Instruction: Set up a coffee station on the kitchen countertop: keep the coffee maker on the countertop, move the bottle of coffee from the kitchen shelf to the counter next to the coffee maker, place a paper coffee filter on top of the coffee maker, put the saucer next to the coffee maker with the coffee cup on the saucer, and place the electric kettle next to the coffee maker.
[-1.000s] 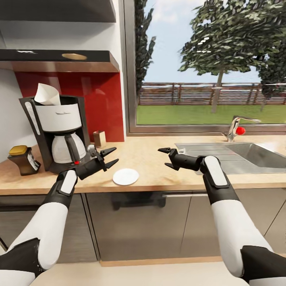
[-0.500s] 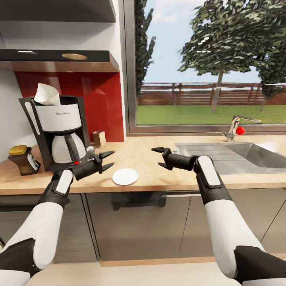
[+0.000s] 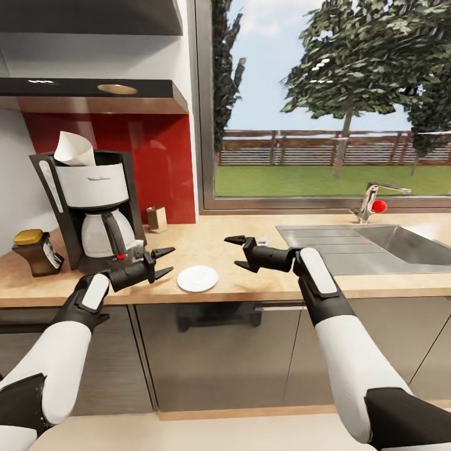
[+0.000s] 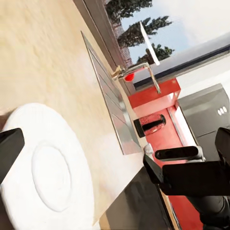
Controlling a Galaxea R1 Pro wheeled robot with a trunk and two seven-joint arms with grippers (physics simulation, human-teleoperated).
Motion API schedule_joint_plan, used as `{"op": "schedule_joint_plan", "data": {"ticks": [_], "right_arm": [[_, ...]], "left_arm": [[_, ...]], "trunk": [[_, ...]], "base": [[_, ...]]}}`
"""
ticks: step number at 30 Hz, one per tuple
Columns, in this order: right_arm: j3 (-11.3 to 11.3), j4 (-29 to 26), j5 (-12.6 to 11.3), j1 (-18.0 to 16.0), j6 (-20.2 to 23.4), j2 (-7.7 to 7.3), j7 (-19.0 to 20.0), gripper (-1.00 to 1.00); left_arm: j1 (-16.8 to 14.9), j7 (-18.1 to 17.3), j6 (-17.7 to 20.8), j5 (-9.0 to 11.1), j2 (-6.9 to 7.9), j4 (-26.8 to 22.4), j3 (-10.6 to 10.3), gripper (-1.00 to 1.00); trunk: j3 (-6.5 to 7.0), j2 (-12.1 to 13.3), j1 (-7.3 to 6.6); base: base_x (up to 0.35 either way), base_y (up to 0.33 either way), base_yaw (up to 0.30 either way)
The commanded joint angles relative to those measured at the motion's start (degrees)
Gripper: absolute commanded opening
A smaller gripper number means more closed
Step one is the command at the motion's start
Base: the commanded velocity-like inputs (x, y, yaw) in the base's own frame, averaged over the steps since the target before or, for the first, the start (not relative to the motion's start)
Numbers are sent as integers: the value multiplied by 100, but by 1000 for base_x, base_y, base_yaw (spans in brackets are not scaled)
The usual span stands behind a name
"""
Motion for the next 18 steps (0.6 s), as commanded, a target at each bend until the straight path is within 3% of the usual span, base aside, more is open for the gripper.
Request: {"op": "schedule_joint_plan", "data": {"ticks": [1, 8, 18], "right_arm": [[14, 46, -83, -5, 7, 1, -60, 100], [33, 130, -120, 0, 7, 2, -60, 100], [90, 150, -124, 1, 7, 6, -60, 100]], "left_arm": [[-5, -31, 21, -24, 5, 95, -5, 100], [-5, -31, 21, -24, 7, 440, -287, 100], [-5, -31, 20, -24, 7, 479, -348, 100]], "trunk": [[-6, -3, -1], [-6, -3, -1], [-6, -3, -1]], "base": [[0, 0, 0], [0, 0, 0], [0, 0, 0]]}}
